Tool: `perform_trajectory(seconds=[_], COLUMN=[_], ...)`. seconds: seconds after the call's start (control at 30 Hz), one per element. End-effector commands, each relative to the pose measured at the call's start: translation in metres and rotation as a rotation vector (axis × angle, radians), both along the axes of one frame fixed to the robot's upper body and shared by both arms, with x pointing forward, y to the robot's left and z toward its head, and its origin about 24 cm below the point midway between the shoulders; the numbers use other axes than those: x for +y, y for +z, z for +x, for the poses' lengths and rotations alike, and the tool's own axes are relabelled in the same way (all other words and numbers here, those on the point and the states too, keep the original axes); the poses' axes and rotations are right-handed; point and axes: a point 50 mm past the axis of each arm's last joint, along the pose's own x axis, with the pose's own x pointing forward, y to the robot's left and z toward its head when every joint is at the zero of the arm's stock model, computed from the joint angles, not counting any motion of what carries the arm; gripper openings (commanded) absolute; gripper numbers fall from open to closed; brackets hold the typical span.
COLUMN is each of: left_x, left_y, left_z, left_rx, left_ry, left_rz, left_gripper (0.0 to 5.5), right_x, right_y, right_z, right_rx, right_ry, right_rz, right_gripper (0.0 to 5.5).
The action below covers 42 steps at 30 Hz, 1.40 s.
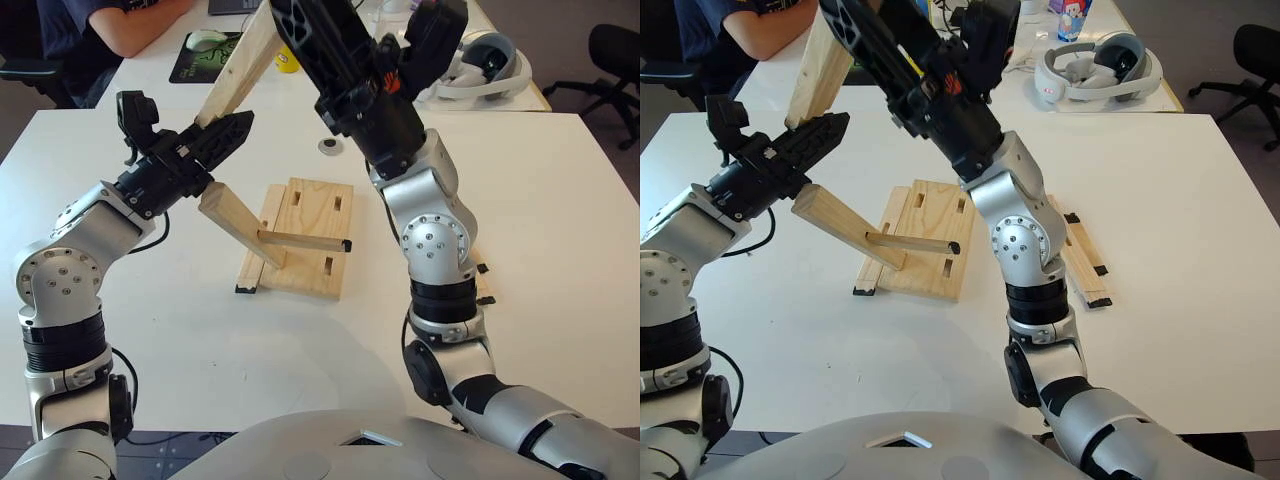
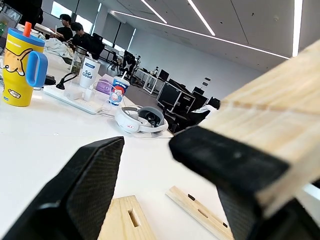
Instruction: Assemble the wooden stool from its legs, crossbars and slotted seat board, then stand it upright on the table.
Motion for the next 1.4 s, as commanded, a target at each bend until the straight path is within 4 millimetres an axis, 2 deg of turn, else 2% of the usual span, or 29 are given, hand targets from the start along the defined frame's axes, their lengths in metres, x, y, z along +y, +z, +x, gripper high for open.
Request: perform_trajectory(seconds=[0.03,0.2,0.3,0.4,0.53,0.6,0.7,0.77,0.87,1.0,1.23,1.4], left_x=[0.008,0.011,0.011,0.015,0.019,0.021,0.024,0.027,0.029,0.026,0.023,0.021], left_y=[0.009,0.008,0.004,-0.001,-0.005,-0.008,-0.015,-0.019,-0.021,-0.021,-0.019,-0.018], left_z=[0.001,0.000,0.000,-0.001,-0.002,-0.004,-0.009,-0.011,-0.013,-0.013,-0.011,-0.011], left_rx=[-0.033,-0.028,-0.018,-0.002,0.010,0.016,0.033,0.044,0.051,0.050,0.043,0.041], left_ry=[0.044,0.059,0.061,0.075,0.098,0.112,0.137,0.157,0.177,0.176,0.166,0.160], left_rz=[-0.030,-0.032,-0.013,0.001,0.008,0.011,0.015,0.015,0.014,0.014,0.003,0.000], left_gripper=[3.05,3.05,3.05,3.05,3.05,3.05,3.05,3.05,3.05,3.05,3.05,3.05], right_x=[-0.012,-0.025,-0.037,-0.057,-0.097,-0.118,-0.146,-0.155,-0.154,-0.140,-0.135,-0.134], right_y=[-0.016,-0.018,-0.003,0.015,0.020,0.014,-0.016,-0.034,-0.051,-0.064,-0.087,-0.095], right_z=[-0.003,-0.002,0.002,0.008,0.013,0.012,-0.001,-0.011,-0.026,-0.037,-0.037,-0.037], right_rx=[0.000,-0.003,-0.019,-0.061,-0.111,-0.121,-0.077,-0.036,0.007,0.042,0.071,0.081], right_ry=[0.003,-0.026,-0.064,-0.117,-0.181,-0.178,-0.104,-0.047,0.032,0.080,0.077,0.051], right_rz=[-0.094,-0.121,-0.080,-0.072,-0.208,-0.334,-0.585,-0.682,-0.741,-0.726,-0.781,-0.779], right_gripper=[2.07,2.05,2.05,2.05,2.05,2.05,2.05,2.05,2.05,2.05,2.05,2.05])
